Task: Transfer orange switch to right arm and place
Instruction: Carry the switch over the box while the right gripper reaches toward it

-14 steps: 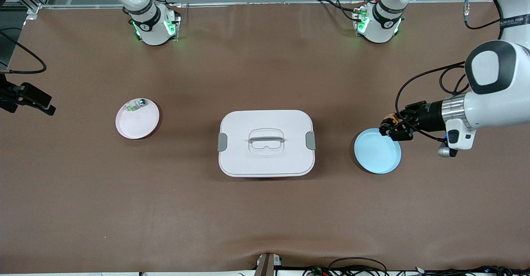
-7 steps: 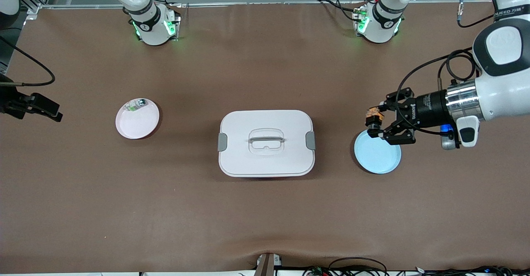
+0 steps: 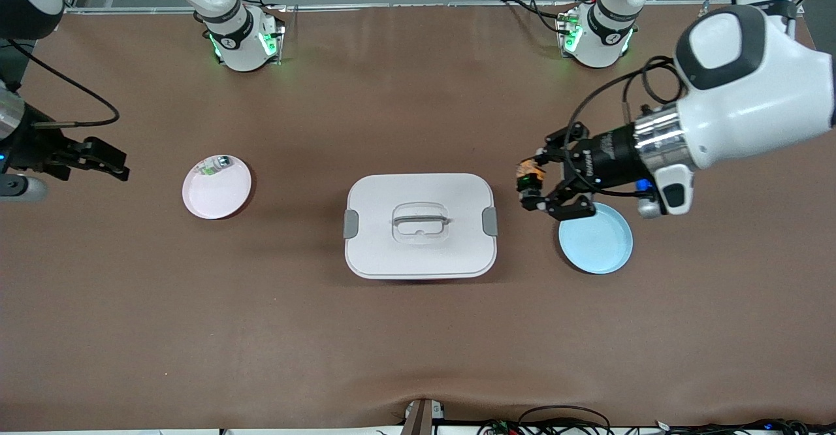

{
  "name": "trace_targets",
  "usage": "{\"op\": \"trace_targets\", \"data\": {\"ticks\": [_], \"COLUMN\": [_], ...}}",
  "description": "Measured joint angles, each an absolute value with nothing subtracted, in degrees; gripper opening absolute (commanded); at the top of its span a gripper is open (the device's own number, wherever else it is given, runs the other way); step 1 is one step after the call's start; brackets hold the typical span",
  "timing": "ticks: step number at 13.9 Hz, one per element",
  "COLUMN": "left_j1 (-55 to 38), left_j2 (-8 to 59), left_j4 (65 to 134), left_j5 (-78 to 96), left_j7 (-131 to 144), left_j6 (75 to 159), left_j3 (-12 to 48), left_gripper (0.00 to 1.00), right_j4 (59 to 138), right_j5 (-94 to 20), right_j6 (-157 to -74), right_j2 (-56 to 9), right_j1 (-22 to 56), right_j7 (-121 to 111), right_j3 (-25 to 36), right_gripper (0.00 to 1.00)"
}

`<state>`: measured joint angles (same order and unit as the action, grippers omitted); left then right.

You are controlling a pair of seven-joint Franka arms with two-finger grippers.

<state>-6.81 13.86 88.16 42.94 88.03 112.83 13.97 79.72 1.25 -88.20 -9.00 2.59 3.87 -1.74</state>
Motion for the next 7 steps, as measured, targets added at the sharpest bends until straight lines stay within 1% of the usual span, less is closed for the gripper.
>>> {"op": "trace_targets", "data": {"ticks": [3, 4, 7], "left_j1": [-11.12, -12.59, -16.57], "left_j2": [14.24, 14.58, 15.91], "left_j4": [87.94, 87.61, 86.91], "left_j5": [40.00, 38.67, 35.61], "left_j7": [92.38, 94.47, 99.63], "left_j6": [114.57, 115.71, 119.62], "left_j3": [13.98, 13.98, 13.99], "left_gripper": [0.24, 0.24, 0.24], "right_j4": [79.74, 79.79, 80.12], "right_j5": [-0.18, -2.93, -16.32], "right_j6": [-87.59, -86.83, -86.35], "right_j2": [-9.00, -9.01, -9.07], "right_j1": [5.84, 6.92, 7.89], "right_j7": [3.88, 4.05, 5.77], "right_j3": [-1.87, -1.91, -1.86], "right_gripper": [1.00, 1.00, 1.00]}}
